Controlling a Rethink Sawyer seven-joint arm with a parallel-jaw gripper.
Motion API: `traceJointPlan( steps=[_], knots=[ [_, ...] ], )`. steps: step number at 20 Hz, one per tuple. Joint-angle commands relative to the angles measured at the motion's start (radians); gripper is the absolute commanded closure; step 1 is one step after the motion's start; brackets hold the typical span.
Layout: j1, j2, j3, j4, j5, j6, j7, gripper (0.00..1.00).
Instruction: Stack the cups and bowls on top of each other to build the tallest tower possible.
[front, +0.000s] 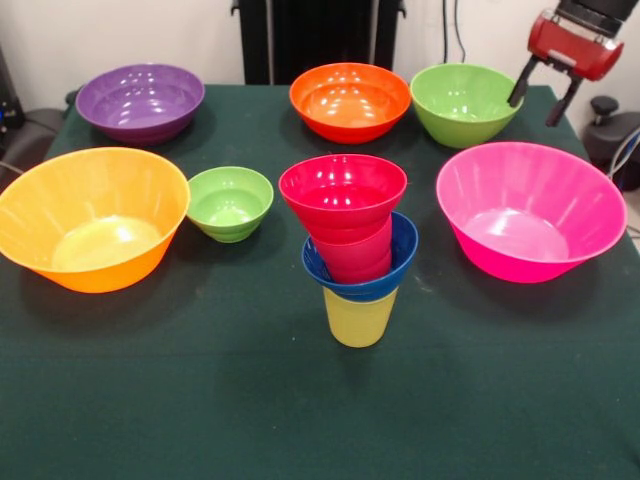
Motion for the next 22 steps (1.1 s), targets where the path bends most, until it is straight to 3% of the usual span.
traceJointPlan(
  steps=[1,11,16,22],
  knots=[
    [-0.002,0.038,0.132,0.025,-0.062,0.035,0.047,0.0],
    [-0.026,0.1,0.152,0.074,-0.118,-0.071,0.032,0.0],
    [-0.011,0.097,0.141,0.066,-0.119,-0.042,0.053,0.0],
    [0.008,0.16,0.135,0.024,-0.099,-0.042,0.079,0.0]
  ],
)
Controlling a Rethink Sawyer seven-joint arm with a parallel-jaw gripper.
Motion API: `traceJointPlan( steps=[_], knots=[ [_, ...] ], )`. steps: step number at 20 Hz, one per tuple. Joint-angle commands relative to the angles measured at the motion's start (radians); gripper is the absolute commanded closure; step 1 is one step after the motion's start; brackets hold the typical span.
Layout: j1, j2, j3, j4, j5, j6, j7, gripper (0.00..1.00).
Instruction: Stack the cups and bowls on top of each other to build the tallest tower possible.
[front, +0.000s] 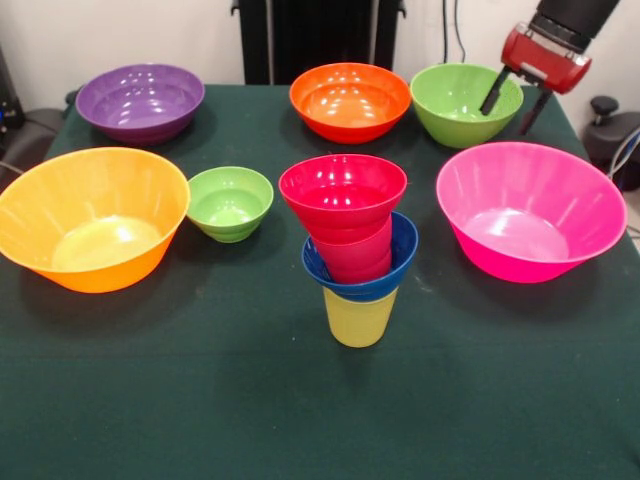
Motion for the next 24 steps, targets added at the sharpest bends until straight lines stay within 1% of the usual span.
traceJointPlan(
  steps=[1,5,8,16,19,24],
  knots=[
    [0.009,0.105,0.133,0.006,-0.035,-0.015,0.081,0.0],
    [0.009,0.152,0.145,-0.015,-0.025,-0.038,0.088,0.0],
    [0.015,0.17,0.148,-0.025,-0.016,-0.039,0.094,0.0],
    [0.006,0.164,0.165,-0.046,-0.003,-0.005,0.09,0.0],
    [-0.015,0.151,0.189,-0.047,-0.003,0.003,0.081,0.0],
    [-0.024,0.14,0.2,-0.05,0.001,0.031,0.078,0.0]
  ],
)
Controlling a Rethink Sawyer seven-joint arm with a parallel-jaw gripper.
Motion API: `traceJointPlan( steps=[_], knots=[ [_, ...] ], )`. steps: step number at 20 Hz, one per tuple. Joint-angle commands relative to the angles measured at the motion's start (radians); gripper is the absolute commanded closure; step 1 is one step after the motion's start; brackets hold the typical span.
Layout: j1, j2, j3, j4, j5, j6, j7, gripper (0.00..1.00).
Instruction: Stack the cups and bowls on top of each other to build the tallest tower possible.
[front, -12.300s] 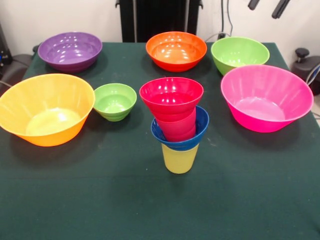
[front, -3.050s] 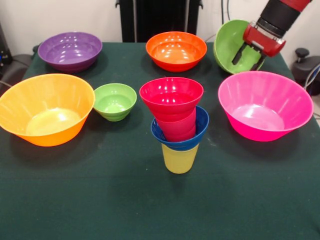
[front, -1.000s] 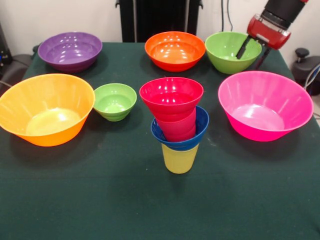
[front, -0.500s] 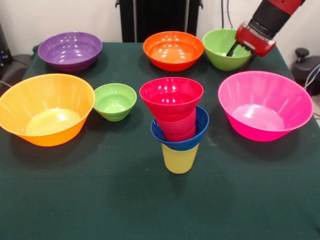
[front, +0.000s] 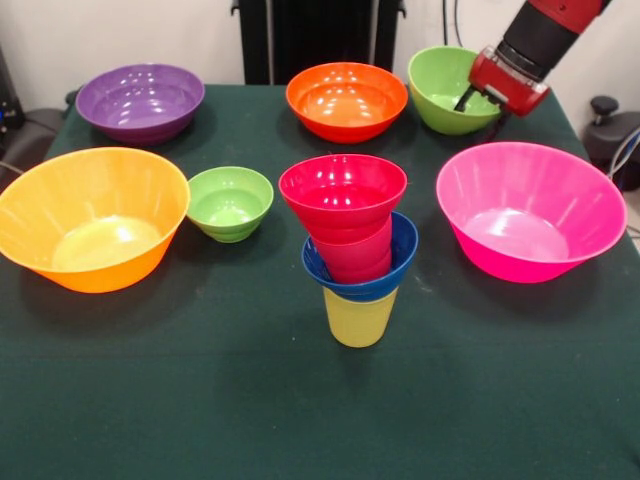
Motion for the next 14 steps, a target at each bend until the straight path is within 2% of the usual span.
traceJointPlan(
  steps=[1,11,12,14],
  knots=[
    [-0.026,0.023,0.188,-0.046,0.001,0.029,0.079,0.0],
    [-0.044,-0.014,0.19,-0.065,0.022,0.088,0.094,0.0],
    [-0.045,-0.016,0.189,-0.066,0.022,0.095,0.095,1.0],
    [-0.042,-0.018,0.181,-0.072,0.025,0.113,0.099,1.0]
  ],
)
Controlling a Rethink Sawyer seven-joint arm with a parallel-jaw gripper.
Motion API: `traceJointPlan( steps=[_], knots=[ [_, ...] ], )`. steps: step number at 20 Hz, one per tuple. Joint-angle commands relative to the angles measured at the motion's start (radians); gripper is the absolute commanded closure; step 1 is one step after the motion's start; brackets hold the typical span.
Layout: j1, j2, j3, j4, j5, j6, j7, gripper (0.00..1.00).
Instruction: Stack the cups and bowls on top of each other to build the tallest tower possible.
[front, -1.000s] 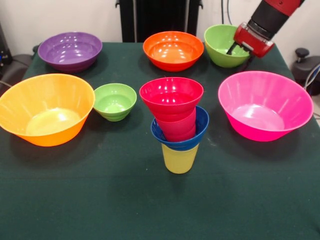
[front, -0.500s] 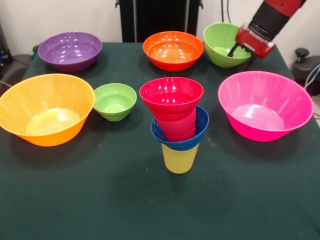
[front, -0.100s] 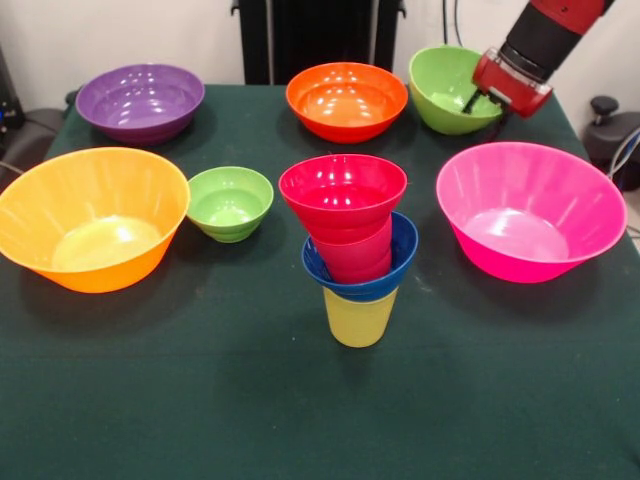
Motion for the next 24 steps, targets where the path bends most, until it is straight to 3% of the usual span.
traceJointPlan(
  steps=[1,12,18,24],
  knots=[
    [-0.022,0.004,0.154,-0.075,0.027,0.113,0.101,1.0],
    [-0.02,-0.037,0.143,-0.058,0.027,0.13,0.113,1.0],
    [0.003,-0.139,0.083,-0.002,0.018,0.172,0.127,1.0],
    [-0.005,-0.282,0.02,0.02,-0.017,0.31,0.097,1.0]
  ],
)
